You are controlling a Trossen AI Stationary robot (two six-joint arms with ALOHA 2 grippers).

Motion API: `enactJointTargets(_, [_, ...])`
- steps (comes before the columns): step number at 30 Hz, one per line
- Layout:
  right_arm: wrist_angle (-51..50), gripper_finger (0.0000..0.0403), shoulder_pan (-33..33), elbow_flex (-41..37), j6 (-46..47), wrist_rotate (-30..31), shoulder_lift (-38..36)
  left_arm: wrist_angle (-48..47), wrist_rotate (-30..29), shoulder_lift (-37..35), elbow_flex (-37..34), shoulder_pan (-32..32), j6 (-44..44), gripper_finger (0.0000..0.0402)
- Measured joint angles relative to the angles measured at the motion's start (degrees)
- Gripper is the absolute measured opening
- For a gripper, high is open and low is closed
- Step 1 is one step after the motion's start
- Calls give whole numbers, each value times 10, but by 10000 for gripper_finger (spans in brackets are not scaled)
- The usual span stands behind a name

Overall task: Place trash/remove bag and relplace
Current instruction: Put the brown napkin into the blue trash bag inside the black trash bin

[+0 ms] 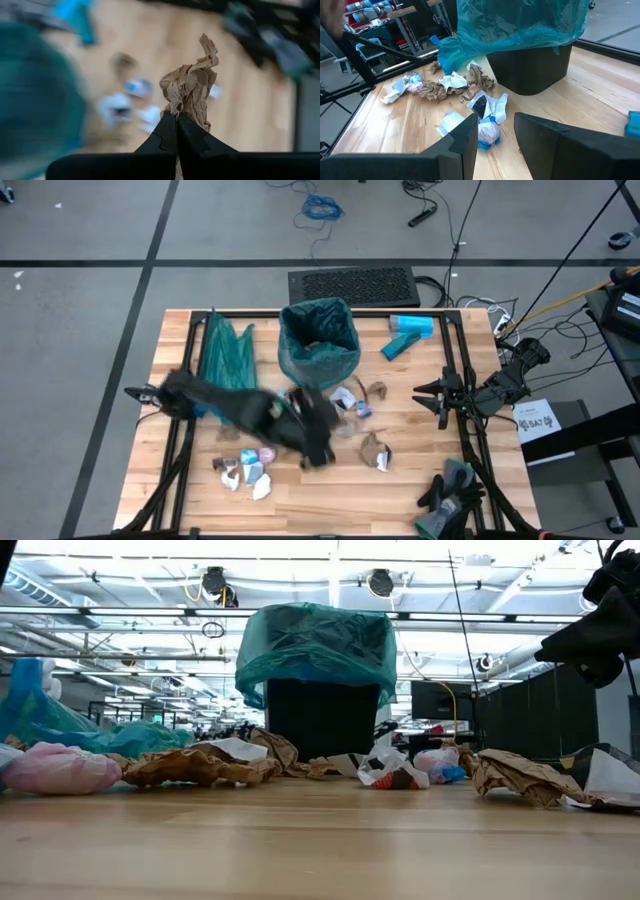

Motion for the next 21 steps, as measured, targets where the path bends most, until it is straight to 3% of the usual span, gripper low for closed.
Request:
enactJointTargets(3, [0, 120, 0, 0, 0, 0, 0, -30, -25, -41, 0, 41, 2, 1])
enactJointTargets(8, [0, 120, 0, 0, 0, 0, 0, -55, 0, -77, 0, 139, 43, 0])
enactJointTargets(15, [0, 121, 0, 0, 0, 0, 0, -50, 102, -81, 0, 286, 158, 0])
enactJointTargets(21, [0, 121, 0, 0, 0, 0, 0, -32, 181, -60, -1, 374, 267, 0])
